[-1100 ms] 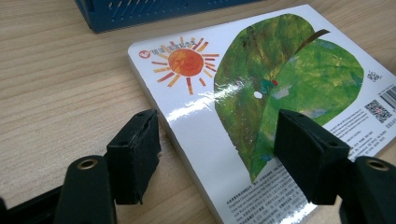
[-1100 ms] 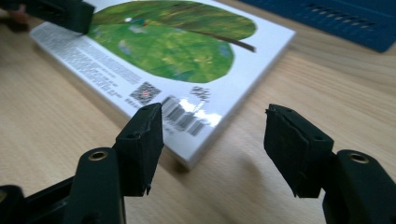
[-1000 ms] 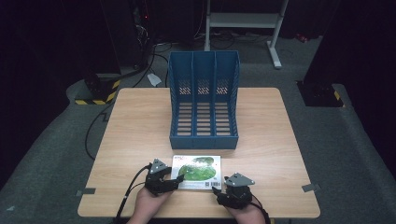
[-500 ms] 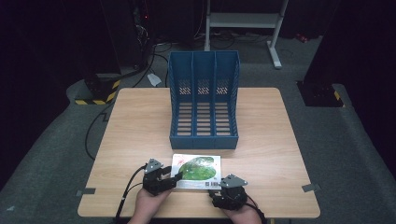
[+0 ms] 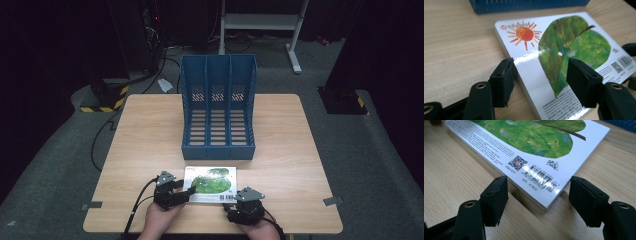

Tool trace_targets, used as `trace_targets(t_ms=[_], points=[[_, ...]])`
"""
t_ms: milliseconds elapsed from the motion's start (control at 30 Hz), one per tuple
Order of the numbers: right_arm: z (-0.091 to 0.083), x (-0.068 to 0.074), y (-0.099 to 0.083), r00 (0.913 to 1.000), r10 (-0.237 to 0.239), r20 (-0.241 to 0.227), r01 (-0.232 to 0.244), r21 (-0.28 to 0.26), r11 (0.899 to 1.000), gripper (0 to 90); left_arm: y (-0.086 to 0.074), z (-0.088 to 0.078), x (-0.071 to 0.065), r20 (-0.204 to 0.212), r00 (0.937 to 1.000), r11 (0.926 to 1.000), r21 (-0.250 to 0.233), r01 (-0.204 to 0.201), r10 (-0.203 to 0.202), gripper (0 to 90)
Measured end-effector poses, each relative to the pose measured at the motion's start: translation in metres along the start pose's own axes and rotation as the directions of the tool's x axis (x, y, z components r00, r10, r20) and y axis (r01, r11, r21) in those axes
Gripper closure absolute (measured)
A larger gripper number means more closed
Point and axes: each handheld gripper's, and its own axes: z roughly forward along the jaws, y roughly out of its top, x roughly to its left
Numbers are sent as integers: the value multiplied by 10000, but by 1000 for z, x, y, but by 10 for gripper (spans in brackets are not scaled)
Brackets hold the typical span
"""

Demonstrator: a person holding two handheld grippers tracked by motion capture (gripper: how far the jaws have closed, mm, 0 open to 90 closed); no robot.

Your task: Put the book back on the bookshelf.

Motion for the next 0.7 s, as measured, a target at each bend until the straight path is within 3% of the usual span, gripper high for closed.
trace_targets(t_ms=[167, 500, 700], points=[[0, 0, 0, 10000, 5, 22, -5, 1, 10000, 316, 0, -5, 3, 415, 9971, 9971, -383, 661, -645, 405], [0, 1, 0, 10000, -16, 65, 16, 8, 10000, 314, 2, -12, 2, 571, 9970, 9950, -813, 574, -529, 418], [0, 1, 0, 9999, -47, 95, 47, 9, 10000, 313, 6, -22, -2, 833, 9955, 9862, -1552, 571, -445, 424]])
